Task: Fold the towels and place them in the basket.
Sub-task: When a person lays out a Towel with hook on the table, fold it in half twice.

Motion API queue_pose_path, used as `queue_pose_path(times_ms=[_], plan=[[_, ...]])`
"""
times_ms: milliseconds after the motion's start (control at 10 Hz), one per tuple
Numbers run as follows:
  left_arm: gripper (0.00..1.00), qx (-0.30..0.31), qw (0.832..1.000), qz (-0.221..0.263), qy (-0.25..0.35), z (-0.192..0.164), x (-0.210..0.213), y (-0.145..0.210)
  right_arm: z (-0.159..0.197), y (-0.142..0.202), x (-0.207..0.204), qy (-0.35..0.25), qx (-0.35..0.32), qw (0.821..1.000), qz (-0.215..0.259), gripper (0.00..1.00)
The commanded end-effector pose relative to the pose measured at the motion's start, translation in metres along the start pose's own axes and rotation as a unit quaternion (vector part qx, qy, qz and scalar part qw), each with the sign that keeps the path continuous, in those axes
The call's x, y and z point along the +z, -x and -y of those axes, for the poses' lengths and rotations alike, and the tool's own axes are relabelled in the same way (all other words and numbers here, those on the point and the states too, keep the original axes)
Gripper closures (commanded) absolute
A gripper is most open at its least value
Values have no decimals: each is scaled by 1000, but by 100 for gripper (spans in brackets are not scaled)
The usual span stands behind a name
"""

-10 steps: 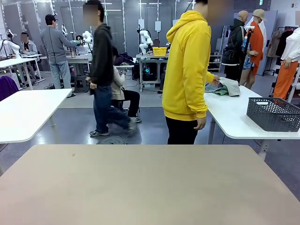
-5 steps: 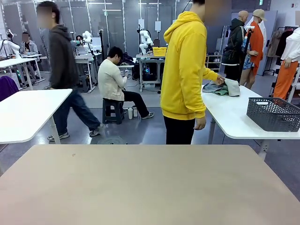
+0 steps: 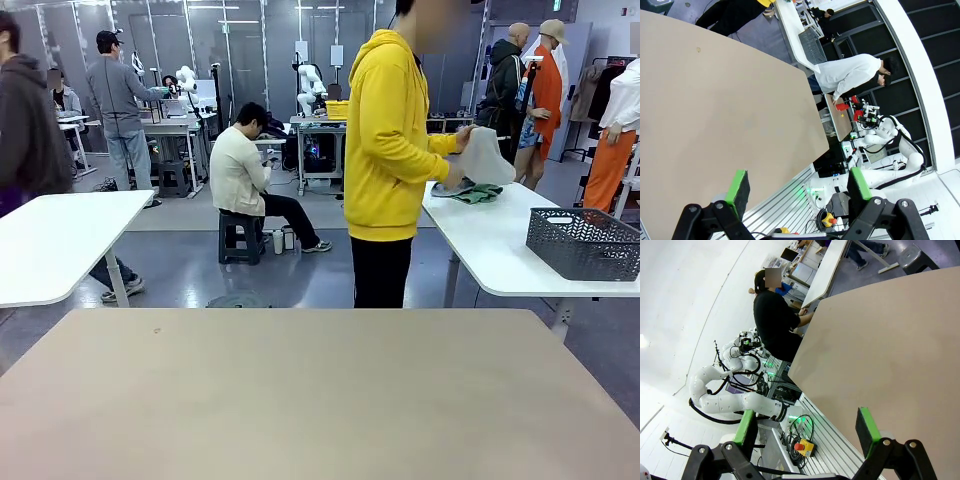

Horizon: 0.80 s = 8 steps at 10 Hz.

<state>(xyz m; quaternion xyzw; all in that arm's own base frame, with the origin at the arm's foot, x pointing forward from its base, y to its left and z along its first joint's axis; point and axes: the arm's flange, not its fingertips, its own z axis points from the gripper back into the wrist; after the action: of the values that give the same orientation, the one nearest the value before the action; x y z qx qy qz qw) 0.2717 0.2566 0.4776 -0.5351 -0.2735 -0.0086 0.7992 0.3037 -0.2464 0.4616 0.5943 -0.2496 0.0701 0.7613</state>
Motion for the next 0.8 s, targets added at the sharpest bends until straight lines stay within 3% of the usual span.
queue_pose_path(times_ms=[0,700], plan=[[0,-10,1000,0,8,0,0,2,0,-2,1,-6,11,1000,5,0],[0,-10,1000,0,8,0,0,2,0,-2,1,-6,11,1000,5,0]])
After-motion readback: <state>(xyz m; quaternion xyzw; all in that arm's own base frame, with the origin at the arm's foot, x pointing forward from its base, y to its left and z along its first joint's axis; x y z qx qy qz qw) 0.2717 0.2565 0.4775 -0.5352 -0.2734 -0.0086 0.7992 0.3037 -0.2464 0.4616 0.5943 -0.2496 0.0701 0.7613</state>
